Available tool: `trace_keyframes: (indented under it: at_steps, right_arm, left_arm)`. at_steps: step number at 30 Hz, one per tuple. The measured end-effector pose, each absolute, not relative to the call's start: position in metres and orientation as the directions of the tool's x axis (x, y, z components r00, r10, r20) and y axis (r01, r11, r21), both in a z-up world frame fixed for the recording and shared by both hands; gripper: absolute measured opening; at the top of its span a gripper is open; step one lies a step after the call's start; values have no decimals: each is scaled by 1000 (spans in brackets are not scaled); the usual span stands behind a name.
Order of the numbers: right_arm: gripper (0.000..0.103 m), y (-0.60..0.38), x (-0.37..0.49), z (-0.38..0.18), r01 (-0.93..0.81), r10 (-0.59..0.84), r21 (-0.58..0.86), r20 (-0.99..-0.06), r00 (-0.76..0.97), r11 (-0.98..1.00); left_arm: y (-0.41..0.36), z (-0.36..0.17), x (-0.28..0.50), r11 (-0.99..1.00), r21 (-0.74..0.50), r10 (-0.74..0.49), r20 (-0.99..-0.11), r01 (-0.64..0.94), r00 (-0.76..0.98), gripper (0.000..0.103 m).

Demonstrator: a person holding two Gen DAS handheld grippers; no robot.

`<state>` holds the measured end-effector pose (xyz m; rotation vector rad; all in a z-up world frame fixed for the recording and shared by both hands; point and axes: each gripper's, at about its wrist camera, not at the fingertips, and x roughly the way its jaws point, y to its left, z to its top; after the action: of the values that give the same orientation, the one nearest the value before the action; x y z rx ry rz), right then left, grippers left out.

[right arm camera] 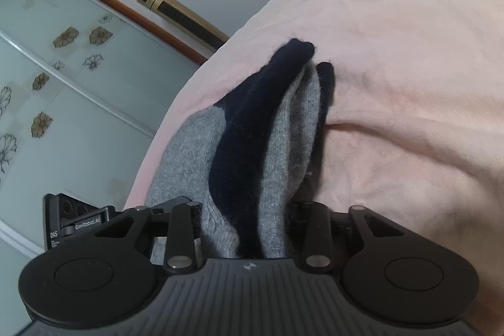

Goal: Fold small clothes

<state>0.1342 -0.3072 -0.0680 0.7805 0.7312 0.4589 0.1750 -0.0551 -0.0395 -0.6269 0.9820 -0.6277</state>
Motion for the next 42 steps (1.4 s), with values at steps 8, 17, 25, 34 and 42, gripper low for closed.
trace_keyframes:
  at_steps: [8, 17, 25, 34, 42]
  right_arm:
    - [29, -290, 129, -52, -78, 569, 734, -449, 689, 674]
    - [29, -267, 146, -6, -156, 578, 726, -378, 723, 670]
    - [29, -238, 174, 15, -209, 610, 744, -317, 726, 635]
    - [40, -215, 184, -37, -83, 627, 737, -502, 596, 670]
    - [70, -255, 140, -44, -119, 635, 735, -478, 607, 667]
  left_arm:
    - [-51, -23, 169, 690, -688, -701, -556, 227, 446, 32]
    - [-26, 43, 182, 742, -597, -645, -514, 305, 565, 32]
    - [-6, 79, 186, 807, -495, -570, -508, 322, 646, 32]
    - [23, 7, 177, 849, -487, -510, -650, 207, 564, 39]
    - [66, -3, 130, 831, -536, -510, -625, 149, 592, 72]
